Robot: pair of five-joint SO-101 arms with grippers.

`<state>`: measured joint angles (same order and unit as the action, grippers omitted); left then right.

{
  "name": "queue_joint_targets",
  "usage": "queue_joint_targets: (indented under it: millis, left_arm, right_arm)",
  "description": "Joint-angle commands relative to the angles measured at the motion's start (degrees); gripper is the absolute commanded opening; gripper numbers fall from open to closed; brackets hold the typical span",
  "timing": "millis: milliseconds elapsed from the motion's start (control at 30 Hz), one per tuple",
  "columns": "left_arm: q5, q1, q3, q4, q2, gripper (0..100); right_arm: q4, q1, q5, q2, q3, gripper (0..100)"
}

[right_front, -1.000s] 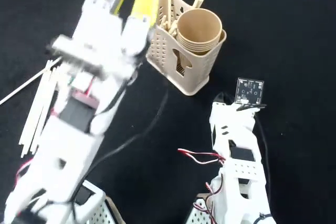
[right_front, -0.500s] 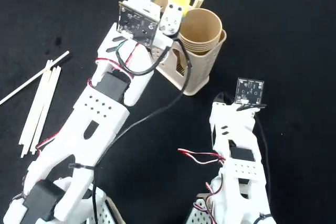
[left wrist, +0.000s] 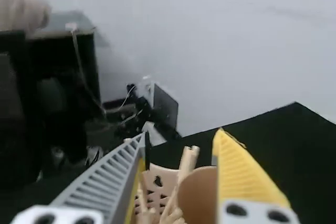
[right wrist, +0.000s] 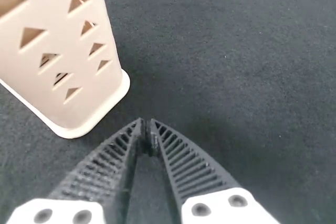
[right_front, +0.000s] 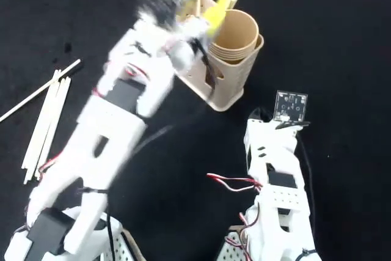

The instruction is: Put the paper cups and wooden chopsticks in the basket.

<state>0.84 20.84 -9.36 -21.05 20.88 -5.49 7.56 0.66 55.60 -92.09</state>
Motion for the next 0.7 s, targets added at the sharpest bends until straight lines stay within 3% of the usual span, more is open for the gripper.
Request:
queue_joint_targets:
  millis: [0, 167, 267, 500, 667]
  left_arm:
    - [2.81, -3.56, 30.55, -34.37, -2.64, 23]
    - [1.32, -12.97, 53.85, -62.51, -11.60, 23]
    - [-3.87, -22.81, 60.00, -73.23, -18.11, 23]
    - [-19.08, -43.82, 60.26, -77.98, -36.66, 23]
    - [-28.13, -51.38, 61.93, -77.89, -55.30, 23]
  right_arm:
    - [1.23, -0.62, 0.53, 1.27, 0.40, 1.5]
    - [1.23, -0.62, 0.53, 1.27, 0.40, 1.5]
    - [1.23, -0.62, 0.53, 1.27, 0.31, 1.5]
    - [1.23, -0.62, 0.53, 1.27, 0.31, 1.5]
    - [1.23, -0.62, 0.53, 1.27, 0.31, 1.5]
